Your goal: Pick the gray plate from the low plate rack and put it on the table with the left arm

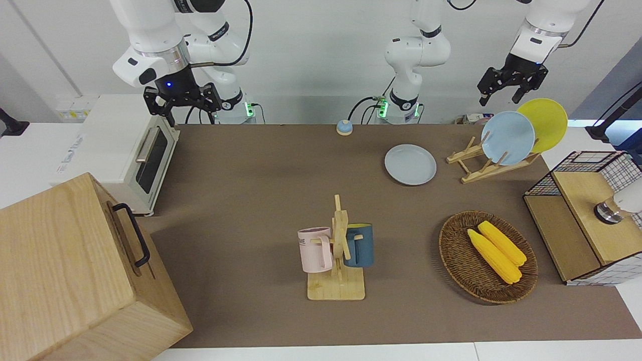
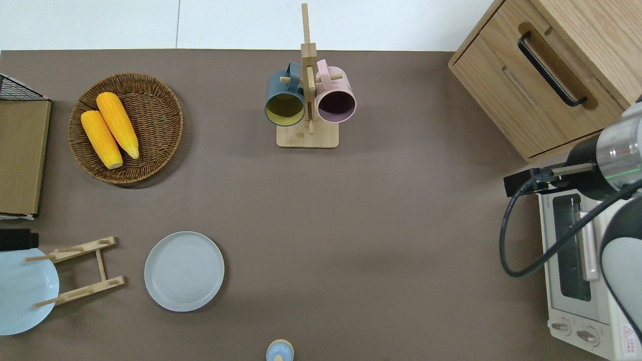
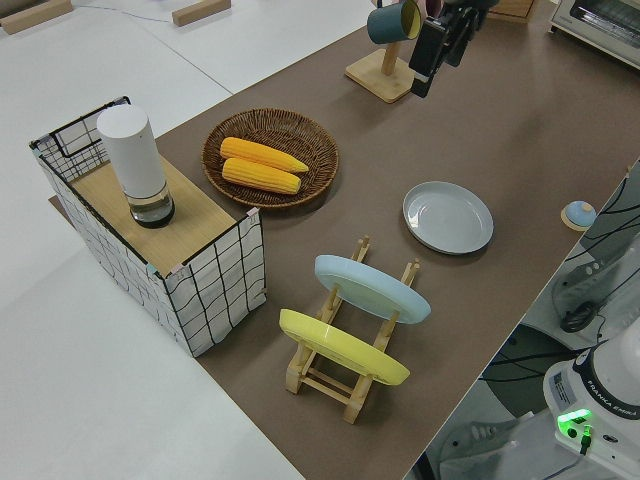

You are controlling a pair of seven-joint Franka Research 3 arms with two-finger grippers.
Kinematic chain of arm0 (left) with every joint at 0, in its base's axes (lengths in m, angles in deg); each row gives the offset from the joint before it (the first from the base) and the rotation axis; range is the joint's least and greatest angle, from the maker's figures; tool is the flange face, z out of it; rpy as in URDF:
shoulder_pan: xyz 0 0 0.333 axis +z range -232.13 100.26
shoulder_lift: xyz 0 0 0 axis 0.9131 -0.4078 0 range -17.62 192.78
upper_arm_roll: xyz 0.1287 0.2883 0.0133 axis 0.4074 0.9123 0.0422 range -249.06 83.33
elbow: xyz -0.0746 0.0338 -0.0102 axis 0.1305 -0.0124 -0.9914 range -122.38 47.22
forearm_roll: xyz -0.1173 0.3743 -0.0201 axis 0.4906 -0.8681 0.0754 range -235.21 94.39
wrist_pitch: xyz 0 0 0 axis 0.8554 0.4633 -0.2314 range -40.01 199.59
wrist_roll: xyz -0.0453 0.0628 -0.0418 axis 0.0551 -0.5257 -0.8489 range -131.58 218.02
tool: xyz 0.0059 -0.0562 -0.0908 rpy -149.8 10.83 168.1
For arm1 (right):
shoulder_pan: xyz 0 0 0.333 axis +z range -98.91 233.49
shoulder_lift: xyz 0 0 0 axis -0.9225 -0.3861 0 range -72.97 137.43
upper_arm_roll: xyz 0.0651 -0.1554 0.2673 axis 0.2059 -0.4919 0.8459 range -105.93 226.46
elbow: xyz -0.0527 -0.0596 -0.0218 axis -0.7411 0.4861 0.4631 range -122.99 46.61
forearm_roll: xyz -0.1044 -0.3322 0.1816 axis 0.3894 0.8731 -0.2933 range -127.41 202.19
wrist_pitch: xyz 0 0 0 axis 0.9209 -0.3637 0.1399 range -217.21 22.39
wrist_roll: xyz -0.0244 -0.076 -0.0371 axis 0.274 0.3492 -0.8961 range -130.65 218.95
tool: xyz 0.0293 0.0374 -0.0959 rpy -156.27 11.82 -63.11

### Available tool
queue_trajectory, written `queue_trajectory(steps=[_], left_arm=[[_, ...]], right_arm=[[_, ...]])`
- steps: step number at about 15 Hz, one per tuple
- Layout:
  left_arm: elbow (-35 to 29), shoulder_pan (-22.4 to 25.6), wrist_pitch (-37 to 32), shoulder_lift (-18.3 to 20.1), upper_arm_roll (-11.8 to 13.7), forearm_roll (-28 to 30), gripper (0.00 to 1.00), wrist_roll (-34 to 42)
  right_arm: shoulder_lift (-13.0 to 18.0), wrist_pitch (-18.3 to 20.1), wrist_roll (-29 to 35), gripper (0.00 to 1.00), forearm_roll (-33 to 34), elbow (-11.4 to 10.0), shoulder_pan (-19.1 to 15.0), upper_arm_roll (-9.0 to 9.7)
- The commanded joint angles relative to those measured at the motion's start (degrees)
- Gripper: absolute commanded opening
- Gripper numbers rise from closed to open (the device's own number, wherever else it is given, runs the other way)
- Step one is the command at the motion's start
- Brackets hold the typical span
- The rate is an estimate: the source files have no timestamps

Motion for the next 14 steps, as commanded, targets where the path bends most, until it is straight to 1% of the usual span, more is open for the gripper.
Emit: queue_trajectory(steps=[1, 2, 4, 5, 8, 10, 13, 14], left_arm=[[0.42, 0.87, 1.40, -0.69, -1.20, -1.36, 1.00, -1.20], [-0.10, 3.41, 1.84, -0.69, -3.12, -1.10, 1.00, -1.02], [-1.94, 9.03, 3.94, -0.52, -9.70, -0.39, 1.00, -0.84], [-3.17, 9.23, 5.43, -0.52, -11.04, -0.39, 1.00, -1.19], [-6.86, 6.52, 9.56, -0.25, -10.44, 0.57, 1.00, -1.11], [-8.97, 3.62, 12.03, -0.25, -7.90, 1.19, 1.00, -0.41], [-11.00, 2.12, 14.15, -0.08, -6.14, 1.28, 1.00, 0.03], [-11.01, 0.89, 14.15, -0.08, -4.74, 1.28, 1.00, 0.90]], right_arm=[[0.15, 0.74, 0.74, 0.983, 0.09, 0.52, -1.07, 1.01], [0.15, 0.82, 0.74, 0.983, 0.09, 0.52, -1.07, 1.01], [0.07, 0.82, 0.74, 0.983, 0.09, 0.52, -1.07, 1.01], [0.15, 0.82, 0.74, 0.983, 0.09, 0.52, -1.07, 1.01], [0.15, 0.74, 0.74, 0.983, 0.09, 0.52, -1.07, 1.01], [0.15, 0.82, 0.74, 0.983, 0.09, 0.52, -1.07, 1.01], [0.07, 0.82, 0.74, 0.983, 0.09, 0.52, -1.07, 1.01], [0.07, 0.82, 0.74, 0.983, 0.09, 0.52, -1.07, 1.01]])
